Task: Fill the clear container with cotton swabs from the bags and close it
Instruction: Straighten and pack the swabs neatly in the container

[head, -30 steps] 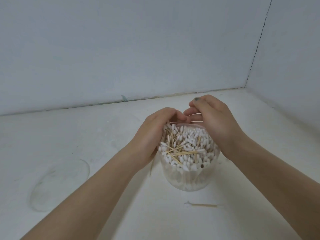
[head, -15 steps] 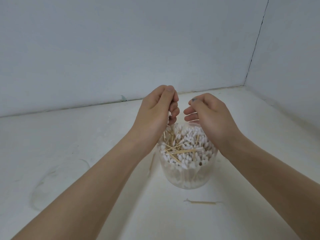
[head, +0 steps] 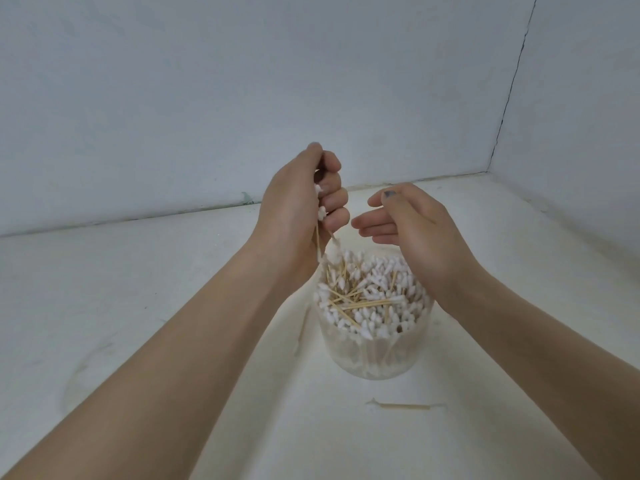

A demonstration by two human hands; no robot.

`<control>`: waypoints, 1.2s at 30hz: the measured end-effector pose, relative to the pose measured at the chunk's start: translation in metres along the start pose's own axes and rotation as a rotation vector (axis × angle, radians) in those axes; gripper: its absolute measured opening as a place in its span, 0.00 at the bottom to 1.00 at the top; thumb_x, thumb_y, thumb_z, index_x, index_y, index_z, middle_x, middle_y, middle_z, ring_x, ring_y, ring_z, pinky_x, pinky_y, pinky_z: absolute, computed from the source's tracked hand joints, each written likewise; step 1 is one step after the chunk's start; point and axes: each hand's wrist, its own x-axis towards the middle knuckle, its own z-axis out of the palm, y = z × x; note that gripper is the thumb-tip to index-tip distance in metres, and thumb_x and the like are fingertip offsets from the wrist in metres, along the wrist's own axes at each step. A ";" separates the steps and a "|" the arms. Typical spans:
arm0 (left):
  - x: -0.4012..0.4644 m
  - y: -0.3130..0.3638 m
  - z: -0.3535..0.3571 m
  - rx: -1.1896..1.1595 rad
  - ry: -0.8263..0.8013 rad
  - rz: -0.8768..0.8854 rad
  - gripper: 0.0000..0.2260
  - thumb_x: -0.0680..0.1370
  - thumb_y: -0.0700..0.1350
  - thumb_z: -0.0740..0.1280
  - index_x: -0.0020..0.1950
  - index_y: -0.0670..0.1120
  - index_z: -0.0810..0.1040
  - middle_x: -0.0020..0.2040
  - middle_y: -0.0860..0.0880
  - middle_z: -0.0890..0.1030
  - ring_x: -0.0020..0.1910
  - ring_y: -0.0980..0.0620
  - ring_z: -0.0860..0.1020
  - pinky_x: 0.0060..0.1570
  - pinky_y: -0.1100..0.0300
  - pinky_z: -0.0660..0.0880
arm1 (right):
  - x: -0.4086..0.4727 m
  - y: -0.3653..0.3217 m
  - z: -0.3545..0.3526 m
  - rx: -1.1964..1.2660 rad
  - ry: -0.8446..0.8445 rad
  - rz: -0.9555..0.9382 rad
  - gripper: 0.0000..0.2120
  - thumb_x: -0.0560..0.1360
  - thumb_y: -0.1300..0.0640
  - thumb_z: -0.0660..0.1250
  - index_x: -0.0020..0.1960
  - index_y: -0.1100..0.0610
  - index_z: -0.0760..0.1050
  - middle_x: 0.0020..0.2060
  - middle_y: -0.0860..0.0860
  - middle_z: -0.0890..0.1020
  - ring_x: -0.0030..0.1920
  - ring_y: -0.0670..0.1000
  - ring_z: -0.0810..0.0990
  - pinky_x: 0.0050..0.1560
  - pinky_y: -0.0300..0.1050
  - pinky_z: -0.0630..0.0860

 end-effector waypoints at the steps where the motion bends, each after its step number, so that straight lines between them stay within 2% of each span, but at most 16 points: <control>1: 0.000 -0.001 0.001 0.010 -0.002 -0.019 0.12 0.85 0.44 0.58 0.42 0.45 0.70 0.32 0.51 0.60 0.29 0.53 0.57 0.23 0.63 0.58 | 0.000 0.000 0.000 0.003 -0.003 0.006 0.12 0.83 0.54 0.55 0.54 0.53 0.76 0.43 0.48 0.87 0.48 0.47 0.85 0.60 0.52 0.79; 9: 0.009 -0.019 -0.005 -0.008 0.065 -0.125 0.17 0.86 0.53 0.56 0.44 0.44 0.71 0.32 0.51 0.62 0.28 0.53 0.61 0.24 0.64 0.61 | 0.001 0.001 0.000 -0.007 0.003 0.023 0.12 0.83 0.52 0.55 0.55 0.53 0.76 0.42 0.49 0.87 0.48 0.48 0.85 0.60 0.52 0.79; 12: 0.010 -0.018 -0.007 0.149 0.051 -0.076 0.18 0.85 0.56 0.57 0.45 0.44 0.72 0.30 0.52 0.66 0.29 0.53 0.65 0.30 0.61 0.65 | 0.000 0.000 0.000 -0.008 -0.001 0.022 0.12 0.83 0.52 0.55 0.54 0.54 0.76 0.42 0.49 0.87 0.48 0.48 0.85 0.60 0.52 0.79; 16: 0.008 -0.025 -0.014 0.440 0.019 0.054 0.10 0.84 0.47 0.58 0.47 0.45 0.74 0.32 0.51 0.71 0.33 0.52 0.69 0.35 0.58 0.69 | 0.000 0.000 0.001 -0.010 0.000 0.022 0.12 0.84 0.52 0.56 0.55 0.54 0.76 0.43 0.49 0.87 0.48 0.48 0.85 0.60 0.51 0.79; 21: 0.002 -0.038 -0.023 0.589 -0.069 0.164 0.10 0.84 0.39 0.55 0.52 0.44 0.76 0.39 0.49 0.76 0.38 0.54 0.74 0.38 0.66 0.72 | 0.000 0.001 0.001 0.000 0.004 0.021 0.12 0.84 0.52 0.56 0.55 0.54 0.77 0.43 0.50 0.87 0.47 0.48 0.85 0.59 0.51 0.79; 24: -0.001 -0.044 -0.030 0.596 -0.100 0.187 0.12 0.83 0.35 0.55 0.53 0.45 0.77 0.42 0.49 0.77 0.43 0.54 0.77 0.45 0.65 0.73 | 0.001 0.002 0.001 0.004 0.004 0.027 0.12 0.84 0.52 0.56 0.55 0.54 0.77 0.42 0.50 0.87 0.47 0.48 0.85 0.59 0.50 0.79; 27: -0.003 -0.042 -0.031 0.548 -0.135 0.194 0.12 0.84 0.36 0.55 0.55 0.45 0.78 0.44 0.50 0.80 0.46 0.55 0.79 0.50 0.62 0.75 | 0.001 0.003 0.001 0.005 -0.004 0.028 0.12 0.84 0.52 0.56 0.54 0.54 0.77 0.42 0.50 0.87 0.47 0.48 0.85 0.59 0.50 0.79; 29: -0.001 -0.037 -0.029 0.486 -0.147 0.190 0.11 0.83 0.38 0.56 0.56 0.46 0.78 0.46 0.50 0.82 0.50 0.54 0.80 0.56 0.58 0.76 | 0.001 0.003 0.001 0.010 -0.004 0.027 0.12 0.84 0.52 0.56 0.54 0.54 0.77 0.41 0.50 0.87 0.47 0.49 0.85 0.59 0.50 0.79; 33: 0.002 -0.039 -0.034 0.453 -0.078 0.095 0.11 0.77 0.46 0.63 0.55 0.53 0.82 0.55 0.51 0.86 0.60 0.53 0.82 0.69 0.50 0.72 | 0.002 0.004 0.000 0.002 -0.005 0.020 0.12 0.84 0.51 0.56 0.53 0.52 0.77 0.42 0.49 0.87 0.47 0.48 0.85 0.59 0.51 0.79; 36: -0.005 -0.050 -0.047 0.463 -0.038 0.029 0.10 0.80 0.51 0.64 0.58 0.59 0.82 0.60 0.57 0.85 0.64 0.55 0.79 0.72 0.48 0.70 | 0.001 0.004 -0.001 -0.008 -0.007 -0.004 0.13 0.84 0.50 0.55 0.53 0.51 0.78 0.43 0.48 0.87 0.48 0.47 0.85 0.59 0.52 0.79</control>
